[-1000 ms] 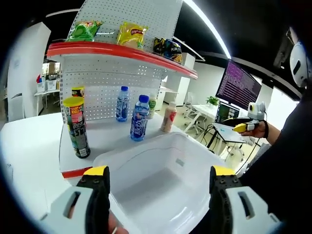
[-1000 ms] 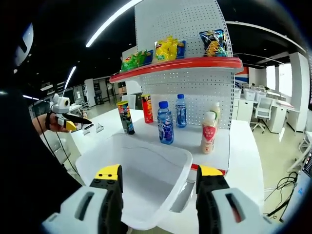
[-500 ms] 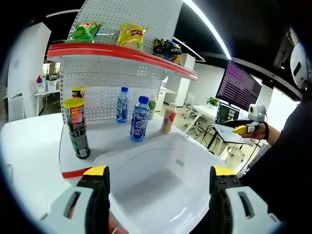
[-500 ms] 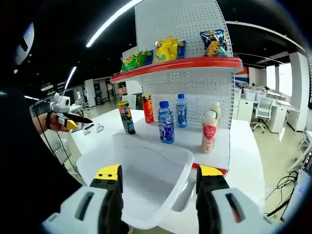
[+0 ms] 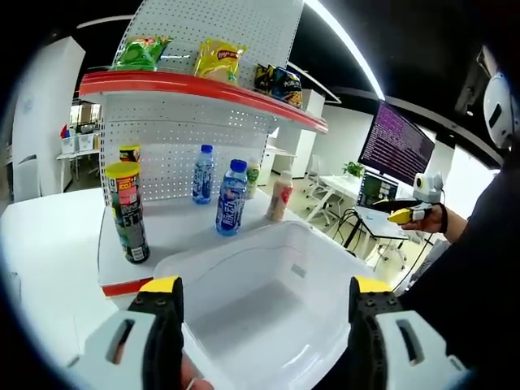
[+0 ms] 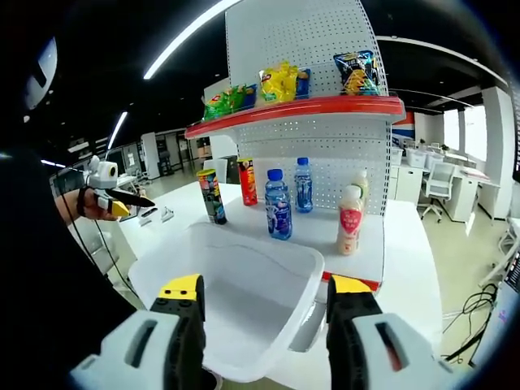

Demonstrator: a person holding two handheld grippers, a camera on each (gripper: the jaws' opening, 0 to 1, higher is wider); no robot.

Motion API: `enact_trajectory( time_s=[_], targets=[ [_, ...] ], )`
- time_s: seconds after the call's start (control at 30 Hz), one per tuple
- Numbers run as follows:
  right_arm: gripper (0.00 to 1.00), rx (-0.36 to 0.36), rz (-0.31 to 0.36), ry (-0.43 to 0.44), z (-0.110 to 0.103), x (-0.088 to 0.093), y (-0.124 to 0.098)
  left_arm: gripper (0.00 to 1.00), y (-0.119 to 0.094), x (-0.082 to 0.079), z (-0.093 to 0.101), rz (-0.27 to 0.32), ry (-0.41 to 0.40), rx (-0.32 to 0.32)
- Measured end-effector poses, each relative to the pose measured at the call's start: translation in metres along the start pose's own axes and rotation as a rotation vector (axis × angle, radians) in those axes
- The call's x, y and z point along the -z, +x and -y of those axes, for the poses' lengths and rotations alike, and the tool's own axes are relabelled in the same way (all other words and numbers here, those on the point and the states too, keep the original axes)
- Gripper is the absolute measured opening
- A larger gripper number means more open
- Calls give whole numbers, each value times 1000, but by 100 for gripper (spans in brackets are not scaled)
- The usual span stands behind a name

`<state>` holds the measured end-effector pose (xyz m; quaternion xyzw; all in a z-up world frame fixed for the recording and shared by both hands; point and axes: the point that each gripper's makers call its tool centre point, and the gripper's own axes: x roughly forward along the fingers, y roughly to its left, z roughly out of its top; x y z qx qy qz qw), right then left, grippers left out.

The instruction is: Place the items from the shopping basket onto the snack and drink counter

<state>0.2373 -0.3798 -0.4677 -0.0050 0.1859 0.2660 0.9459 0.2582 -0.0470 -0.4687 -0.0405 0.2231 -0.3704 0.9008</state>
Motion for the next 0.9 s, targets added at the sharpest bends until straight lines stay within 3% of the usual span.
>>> enact_trajectory(
  time_s=[0.9],
  targets=[
    [57, -34, 5, 3, -9, 0, 5, 82, -12, 7, 0, 17, -23, -26]
  ],
)
